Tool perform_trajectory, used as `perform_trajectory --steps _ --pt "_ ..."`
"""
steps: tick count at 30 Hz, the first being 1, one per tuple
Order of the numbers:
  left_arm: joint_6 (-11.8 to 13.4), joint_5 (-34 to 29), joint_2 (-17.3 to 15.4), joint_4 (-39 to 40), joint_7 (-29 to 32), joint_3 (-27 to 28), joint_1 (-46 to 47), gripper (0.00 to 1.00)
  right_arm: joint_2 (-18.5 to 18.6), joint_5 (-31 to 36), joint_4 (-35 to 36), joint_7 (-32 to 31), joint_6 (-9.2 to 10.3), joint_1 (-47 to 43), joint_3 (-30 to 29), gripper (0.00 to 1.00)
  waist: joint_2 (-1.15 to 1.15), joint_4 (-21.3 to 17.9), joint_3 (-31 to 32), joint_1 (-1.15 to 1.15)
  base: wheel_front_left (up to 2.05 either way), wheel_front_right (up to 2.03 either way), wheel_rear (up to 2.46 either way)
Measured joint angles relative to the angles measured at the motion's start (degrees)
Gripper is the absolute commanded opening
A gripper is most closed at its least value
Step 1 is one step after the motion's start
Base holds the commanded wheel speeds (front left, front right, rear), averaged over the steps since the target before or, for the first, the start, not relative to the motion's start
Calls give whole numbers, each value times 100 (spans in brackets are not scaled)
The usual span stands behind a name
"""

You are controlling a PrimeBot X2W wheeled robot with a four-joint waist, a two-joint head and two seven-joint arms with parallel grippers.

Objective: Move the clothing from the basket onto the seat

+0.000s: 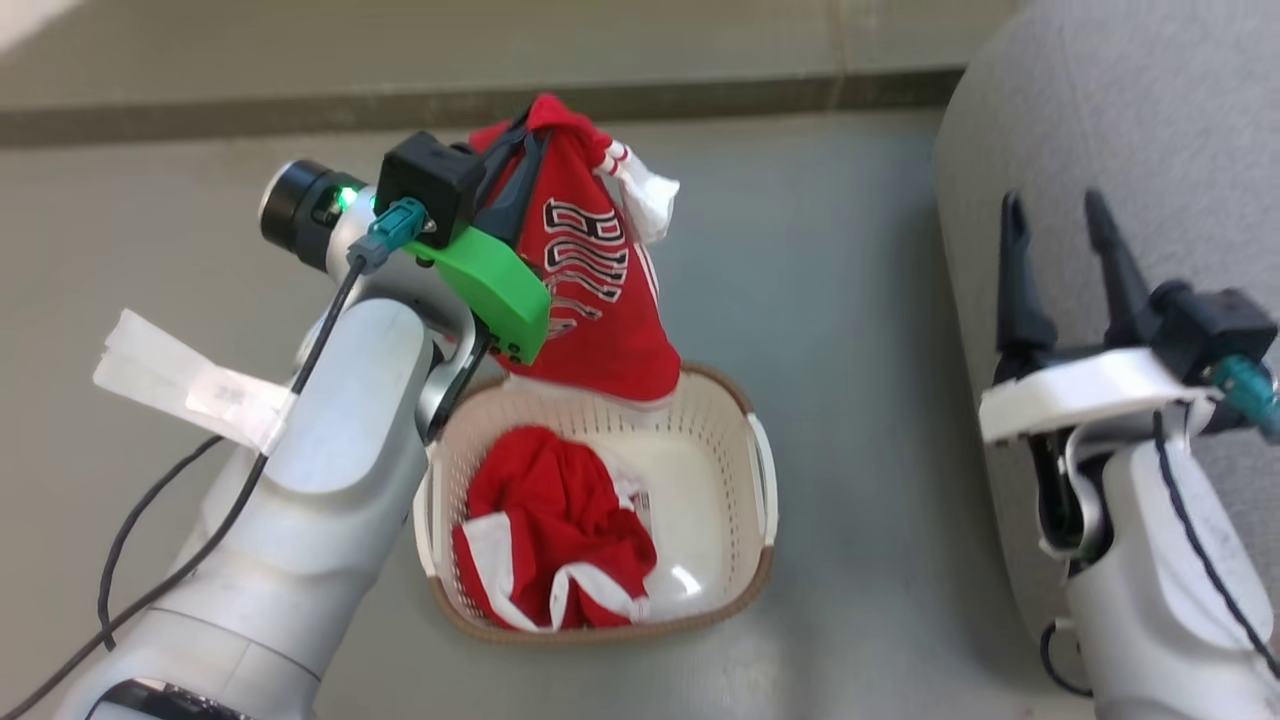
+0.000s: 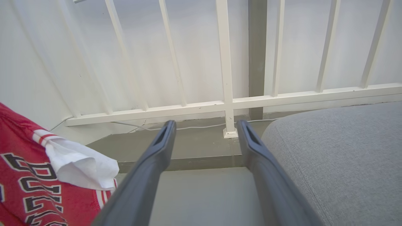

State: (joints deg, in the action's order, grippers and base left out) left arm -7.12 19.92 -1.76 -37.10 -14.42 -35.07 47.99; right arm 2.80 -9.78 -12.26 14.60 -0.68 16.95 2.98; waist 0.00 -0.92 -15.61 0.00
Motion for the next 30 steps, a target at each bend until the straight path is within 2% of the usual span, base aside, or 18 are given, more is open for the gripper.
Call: perform_trajectory --steps 19,30 --pt "0 506 8 -107 280 -252 -639 0 -13 -81 -503 0 -183 -821 464 100 0 12 1510 0 0 0 0" --pt "15 765 8 275 497 -568 -682 0 -9 -58 -688 -1 -415 -821 1198 100 0 6 1812 0 0 0 0"
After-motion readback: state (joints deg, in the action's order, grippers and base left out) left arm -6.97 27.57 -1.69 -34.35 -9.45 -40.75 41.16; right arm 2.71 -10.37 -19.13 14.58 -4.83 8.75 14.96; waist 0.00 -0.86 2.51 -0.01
